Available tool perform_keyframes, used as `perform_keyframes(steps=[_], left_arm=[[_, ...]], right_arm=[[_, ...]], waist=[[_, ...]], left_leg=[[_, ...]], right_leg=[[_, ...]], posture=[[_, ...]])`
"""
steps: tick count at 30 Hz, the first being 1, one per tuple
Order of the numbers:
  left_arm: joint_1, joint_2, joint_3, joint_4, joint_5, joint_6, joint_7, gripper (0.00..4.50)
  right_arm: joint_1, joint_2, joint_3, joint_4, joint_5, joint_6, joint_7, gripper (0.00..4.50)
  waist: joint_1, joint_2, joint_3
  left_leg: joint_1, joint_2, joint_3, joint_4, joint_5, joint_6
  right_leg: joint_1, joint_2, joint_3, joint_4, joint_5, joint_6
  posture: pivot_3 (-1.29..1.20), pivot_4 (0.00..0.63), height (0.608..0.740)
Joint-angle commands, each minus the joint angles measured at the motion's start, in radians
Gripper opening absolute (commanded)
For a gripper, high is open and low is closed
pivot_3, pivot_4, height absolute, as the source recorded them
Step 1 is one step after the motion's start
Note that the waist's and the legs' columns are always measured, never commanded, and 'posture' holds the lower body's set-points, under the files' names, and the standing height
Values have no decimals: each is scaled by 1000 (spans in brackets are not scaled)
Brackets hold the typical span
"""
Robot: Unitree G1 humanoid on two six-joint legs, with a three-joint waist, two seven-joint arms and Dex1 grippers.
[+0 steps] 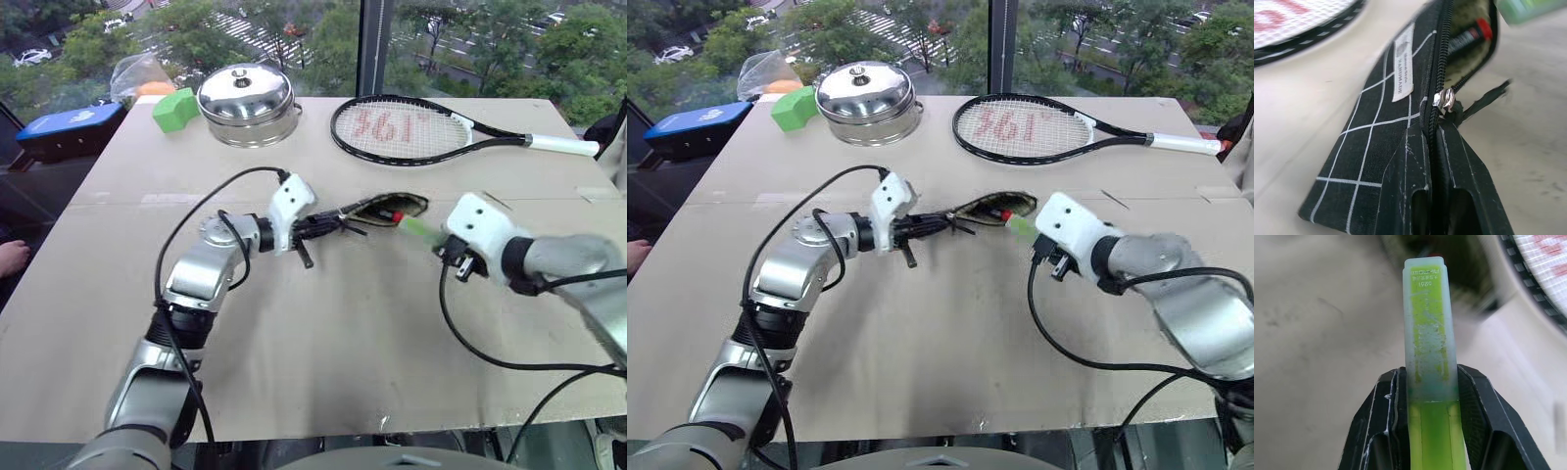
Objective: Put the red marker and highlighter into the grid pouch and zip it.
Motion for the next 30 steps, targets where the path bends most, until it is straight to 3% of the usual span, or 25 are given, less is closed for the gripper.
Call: perform_keyframes(steps=[1, 6, 10, 15, 16, 17, 18, 19, 20, 24, 28, 30], left_arm=[[-1, -22, -17, -54, -10, -28, -8, 0], [14, -55, -75, -93, 3, -65, -19, 0], [28, -52, -110, -105, 21, -108, -40, 0], [32, -64, -119, -97, 24, -119, -36, 0], [33, -68, -118, -98, 21, -112, -33, 0], [34, -70, -113, -97, 17, -102, -27, 0], [35, -71, -109, -98, 15, -94, -24, 0], [36, -69, -95, -92, 9, -78, -17, 0], [36, -68, -84, -87, 5, -65, -11, 0], [29, -70, -50, -76, -20, -11, 9, 0], [2, -79, -35, -57, -33, 15, 15, 0], [-15, -83, -31, -43, -38, 22, 12, 0]], right_arm=[[-59, -29, 50, 18, -7, 1, 3, 741], [-184, -89, 281, 141, -116, -126, 40, 741], [-317, -33, 458, 295, -244, -260, 77, 741], [-374, 104, 526, 518, -322, -453, 133, 741], [-367, 114, 524, 546, -336, -485, 143, 1767], [-357, 114, 512, 561, -354, -515, 145, 2198], [-350, 113, 504, 568, -369, -534, 146, 2198], [-333, 97, 427, 526, -328, -498, 159, 2971], [-313, 87, 341, 484, -281, -465, 174, 3080], [-236, 155, -119, 270, 23, -102, 263, 3080], [-141, 269, -391, 78, 205, 181, 290, 3080], [-66, 359, -421, -1, 221, 265, 231, 3080]], waist=[[0, 0, 0], [1, 0, 0], [0, 1, 0], [0, 0, 0], [1, 0, 0], [2, 1, 0], [6, 1, 0], [6, 1, 0], [6, 1, 0], [4, 1, 1], [4, 0, 0], [5, -1, 0]], left_leg=[[0, 0, 0, 0, 0, 0], [-1, -1, 2, 1, 0, 0], [-1, -1, 4, 2, 0, 0], [-1, -1, 4, 1, 2, -4], [-1, -1, 4, 1, 2, -4], [-1, -1, 4, 1, 2, -4], [-1, -1, 4, 1, 2, -4], [-3, -1, 3, 2, 2, -4], [-3, -2, 3, 3, 2, -4], [-4, -1, 3, 4, 2, -3], [0, 0, 0, 2, 0, 1], [0, 0, -3, 2, -1, 1]], right_leg=[[0, 0, 1, 0, 0, 0], [0, -2, 4, -1, 0, 0], [-1, -2, 7, -1, 0, 0], [-1, -1, 6, 0, 0, 0], [-1, 0, 6, 0, 0, 0], [-1, 0, 6, 0, 0, 0], [-1, -1, 5, 0, 0, 0], [-1, -1, 4, -1, 0, 0], [-1, -2, 3, -1, 0, 0], [-1, -2, 1, -1, 1, 2], [3, -2, 0, -1, 1, 1], [4, -2, -1, 0, 1, 1]], posture=[[0, 150, 740], [0, 150, 740], [0, 150, 740], [0, 150, 740], [0, 150, 740], [0, 150, 740], [0, 150, 740], [0, 150, 740], [0, 150, 740], [0, 150, 740], [0, 150, 740], [0, 150, 740]])
